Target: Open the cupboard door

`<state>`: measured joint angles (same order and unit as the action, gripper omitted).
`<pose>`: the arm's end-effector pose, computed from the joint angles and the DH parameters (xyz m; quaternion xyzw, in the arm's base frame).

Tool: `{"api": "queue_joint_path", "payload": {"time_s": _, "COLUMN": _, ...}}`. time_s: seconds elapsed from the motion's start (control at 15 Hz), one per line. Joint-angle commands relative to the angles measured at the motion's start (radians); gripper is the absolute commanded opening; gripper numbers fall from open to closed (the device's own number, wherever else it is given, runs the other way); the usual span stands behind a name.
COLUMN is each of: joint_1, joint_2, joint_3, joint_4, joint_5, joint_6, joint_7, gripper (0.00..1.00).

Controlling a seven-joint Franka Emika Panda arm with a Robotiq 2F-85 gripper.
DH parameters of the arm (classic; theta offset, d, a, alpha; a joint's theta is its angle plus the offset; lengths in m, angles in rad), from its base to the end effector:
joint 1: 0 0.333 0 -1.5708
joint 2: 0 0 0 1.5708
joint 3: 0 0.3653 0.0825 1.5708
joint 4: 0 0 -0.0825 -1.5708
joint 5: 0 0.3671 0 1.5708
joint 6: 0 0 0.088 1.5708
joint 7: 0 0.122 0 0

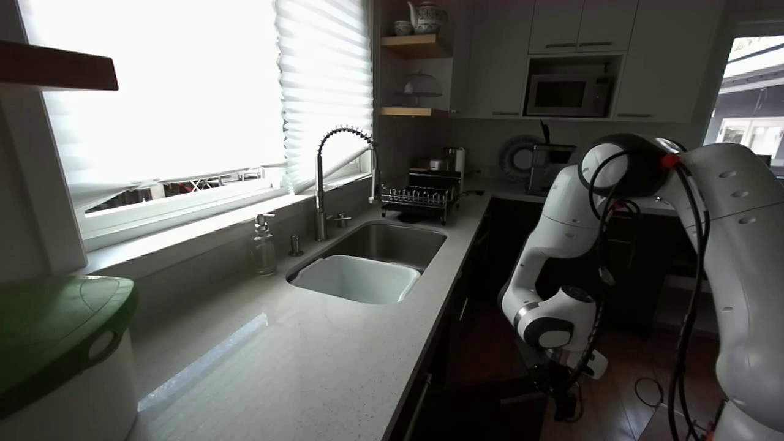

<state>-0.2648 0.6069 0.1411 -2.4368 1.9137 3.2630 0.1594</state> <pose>0.3560 -0.1327 0.1102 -0.4399 0.8974 -0.0314 0.0155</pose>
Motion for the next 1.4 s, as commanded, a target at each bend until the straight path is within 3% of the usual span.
{"api": "queue_joint_path", "payload": {"time_s": 0.0, "joint_1": -0.016, "joint_2": -0.079, "joint_3": 0.046, "joint_4": -0.050, "joint_5": 0.025, "joint_6": 0.046, "joint_7": 0.030, "gripper": 1.00}}
{"api": "queue_joint_path", "payload": {"time_s": 0.13, "joint_1": -0.003, "joint_2": -0.123, "joint_3": 0.042, "joint_4": -0.071, "joint_5": 0.024, "joint_6": 0.055, "joint_7": 0.013, "gripper": 1.00}}
{"api": "queue_joint_path", "payload": {"time_s": 0.33, "joint_1": 0.070, "joint_2": -0.213, "joint_3": 0.004, "joint_4": -0.094, "joint_5": 0.008, "joint_6": 0.094, "joint_7": -0.036, "gripper": 1.00}}
{"api": "queue_joint_path", "payload": {"time_s": 0.67, "joint_1": 0.134, "joint_2": -0.396, "joint_3": 0.008, "joint_4": -0.129, "joint_5": -0.040, "joint_6": 0.147, "joint_7": -0.071, "gripper": 1.00}}
{"api": "queue_joint_path", "payload": {"time_s": 0.87, "joint_1": 0.126, "joint_2": -0.465, "joint_3": -0.019, "joint_4": -0.142, "joint_5": -0.141, "joint_6": 0.083, "joint_7": -0.147, "gripper": 1.00}}
{"api": "queue_joint_path", "payload": {"time_s": 1.0, "joint_1": 0.081, "joint_2": -0.458, "joint_3": -0.051, "joint_4": -0.134, "joint_5": -0.241, "joint_6": -0.003, "joint_7": -0.221, "gripper": 1.00}}
{"api": "queue_joint_path", "payload": {"time_s": 1.07, "joint_1": 0.116, "joint_2": -0.455, "joint_3": -0.123, "joint_4": -0.141, "joint_5": -0.347, "joint_6": -0.069, "joint_7": -0.186, "gripper": 1.00}}
{"api": "queue_joint_path", "payload": {"time_s": 1.13, "joint_1": 0.049, "joint_2": -0.444, "joint_3": -0.104, "joint_4": -0.117, "joint_5": -0.335, "joint_6": -0.128, "joint_7": -0.287, "gripper": 1.00}}
{"api": "queue_joint_path", "payload": {"time_s": 1.33, "joint_1": -0.004, "joint_2": -0.373, "joint_3": -0.164, "joint_4": -0.065, "joint_5": -0.416, "joint_6": -0.324, "joint_7": -0.412, "gripper": 1.00}}
